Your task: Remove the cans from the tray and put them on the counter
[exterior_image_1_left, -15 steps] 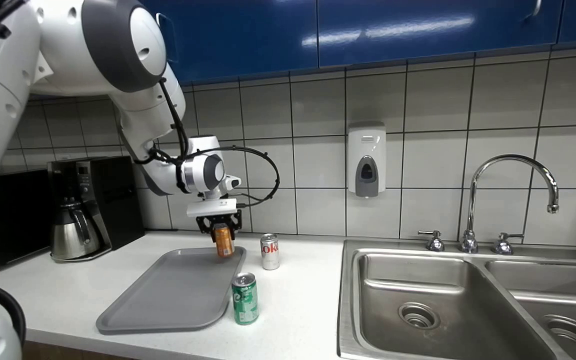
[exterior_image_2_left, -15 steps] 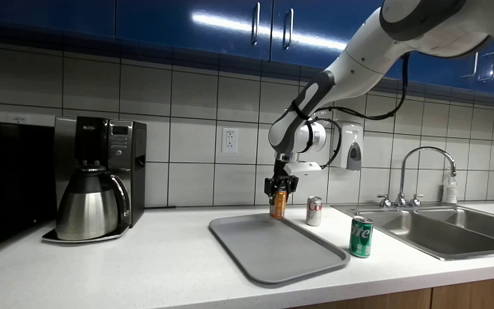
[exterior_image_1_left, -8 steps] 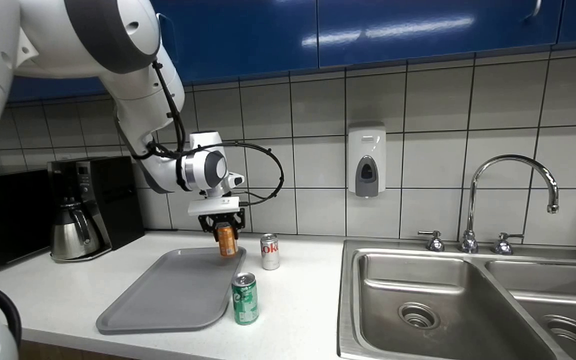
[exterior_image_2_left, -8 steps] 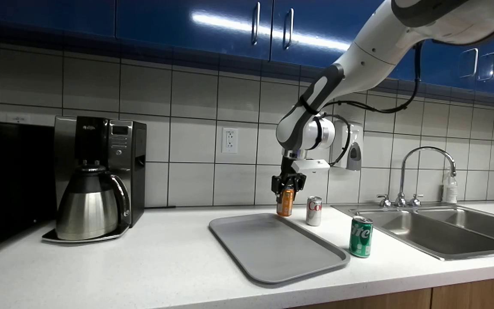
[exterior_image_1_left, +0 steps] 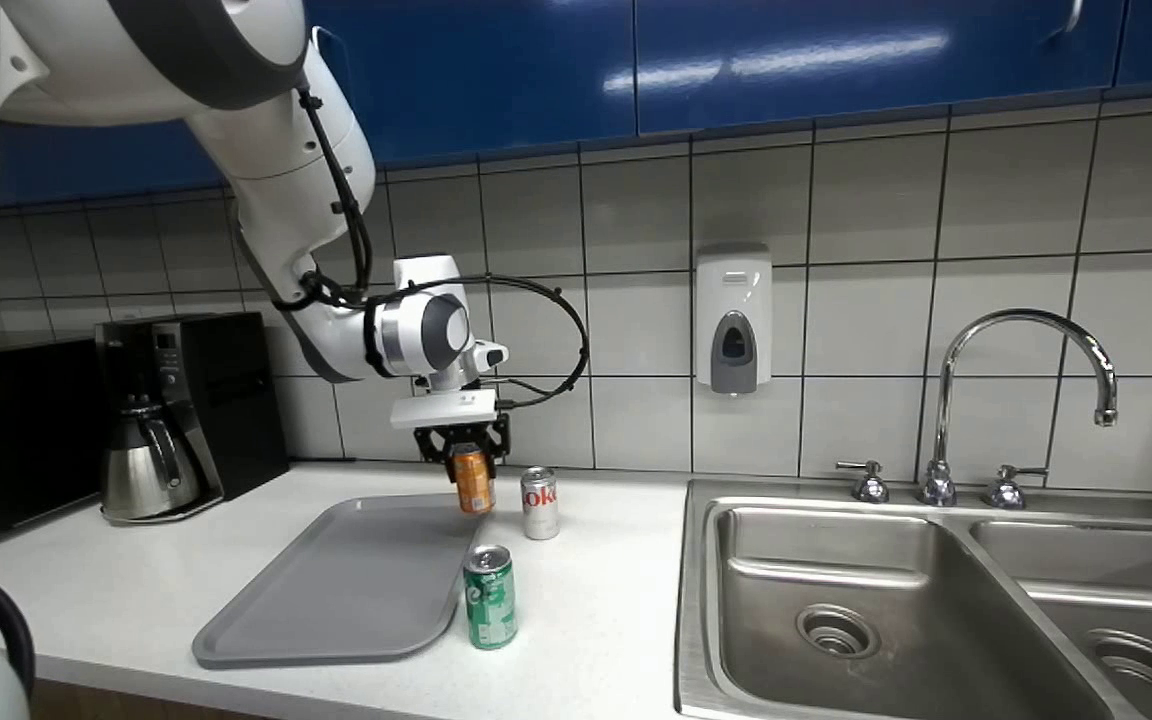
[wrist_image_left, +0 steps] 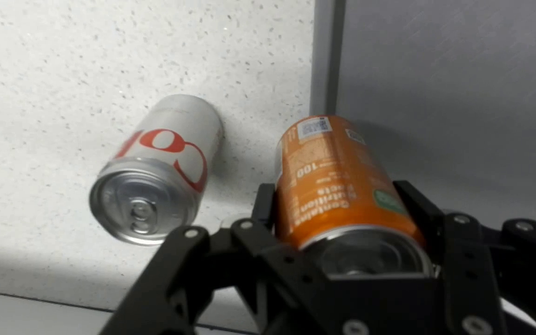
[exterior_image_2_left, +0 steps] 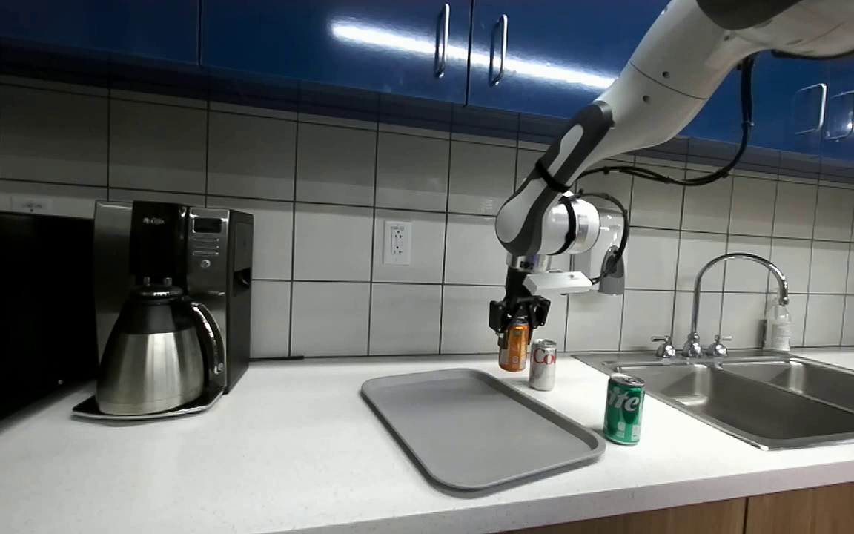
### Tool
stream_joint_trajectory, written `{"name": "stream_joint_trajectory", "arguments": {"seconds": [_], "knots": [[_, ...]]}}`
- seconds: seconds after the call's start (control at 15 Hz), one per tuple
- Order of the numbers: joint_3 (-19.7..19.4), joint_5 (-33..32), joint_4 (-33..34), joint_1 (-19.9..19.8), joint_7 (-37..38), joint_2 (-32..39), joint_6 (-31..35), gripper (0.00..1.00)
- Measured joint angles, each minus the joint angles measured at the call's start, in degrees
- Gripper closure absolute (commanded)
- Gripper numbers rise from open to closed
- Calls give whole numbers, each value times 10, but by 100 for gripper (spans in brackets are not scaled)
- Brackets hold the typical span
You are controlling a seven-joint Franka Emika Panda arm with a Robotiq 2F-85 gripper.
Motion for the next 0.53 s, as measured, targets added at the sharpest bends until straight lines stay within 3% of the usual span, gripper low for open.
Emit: {"name": "stream_joint_trajectory", "arguments": {"seconds": [0.53], "knots": [[-22, 1, -26, -21, 6, -6, 4, 60]]}}
